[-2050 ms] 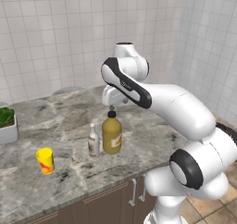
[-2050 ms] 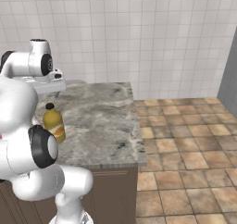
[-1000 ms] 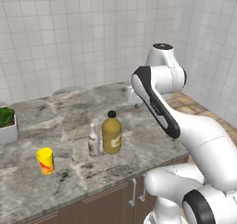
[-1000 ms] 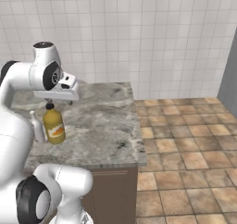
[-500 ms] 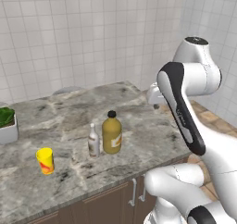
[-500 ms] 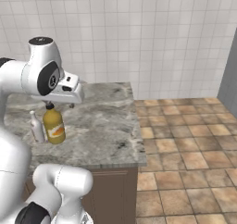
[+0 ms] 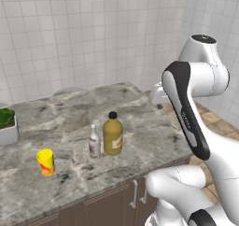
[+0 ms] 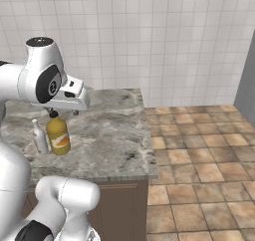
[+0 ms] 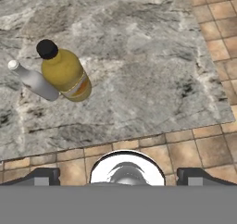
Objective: Place the drinks on the dining counter in a tight cluster.
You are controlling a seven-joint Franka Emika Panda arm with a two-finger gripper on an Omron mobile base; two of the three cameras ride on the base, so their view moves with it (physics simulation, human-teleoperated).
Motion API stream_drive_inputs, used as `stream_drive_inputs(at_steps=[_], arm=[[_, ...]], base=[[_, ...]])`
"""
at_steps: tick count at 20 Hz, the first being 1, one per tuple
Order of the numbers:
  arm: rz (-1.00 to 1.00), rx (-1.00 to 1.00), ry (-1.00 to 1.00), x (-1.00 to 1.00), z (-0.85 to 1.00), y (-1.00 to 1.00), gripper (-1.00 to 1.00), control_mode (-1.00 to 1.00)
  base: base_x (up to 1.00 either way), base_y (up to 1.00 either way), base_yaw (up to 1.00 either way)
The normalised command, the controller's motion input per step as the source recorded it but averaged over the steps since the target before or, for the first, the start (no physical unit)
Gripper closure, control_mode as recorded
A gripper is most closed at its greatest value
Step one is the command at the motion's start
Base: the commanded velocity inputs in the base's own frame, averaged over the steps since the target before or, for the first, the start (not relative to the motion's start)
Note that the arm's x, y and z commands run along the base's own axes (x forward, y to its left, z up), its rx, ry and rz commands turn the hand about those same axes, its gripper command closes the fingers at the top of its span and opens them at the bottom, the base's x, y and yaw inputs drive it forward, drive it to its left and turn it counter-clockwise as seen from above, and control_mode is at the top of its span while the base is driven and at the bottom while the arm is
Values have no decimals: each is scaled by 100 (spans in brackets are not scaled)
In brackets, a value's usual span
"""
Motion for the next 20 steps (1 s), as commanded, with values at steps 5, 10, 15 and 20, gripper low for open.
stream_drive_inputs(at_steps=[5,10,15,20], arm=[[0,0,0,-1,0,0,-100,100],[0,0,0,0,0,0,-100,100],[0,0,0,0,0,0,-100,100],[0,0,0,0,0,0,-100,100]], base=[[-5,-2,-1],[-55,-15,-22],[-43,7,-52],[0,6,-95]])
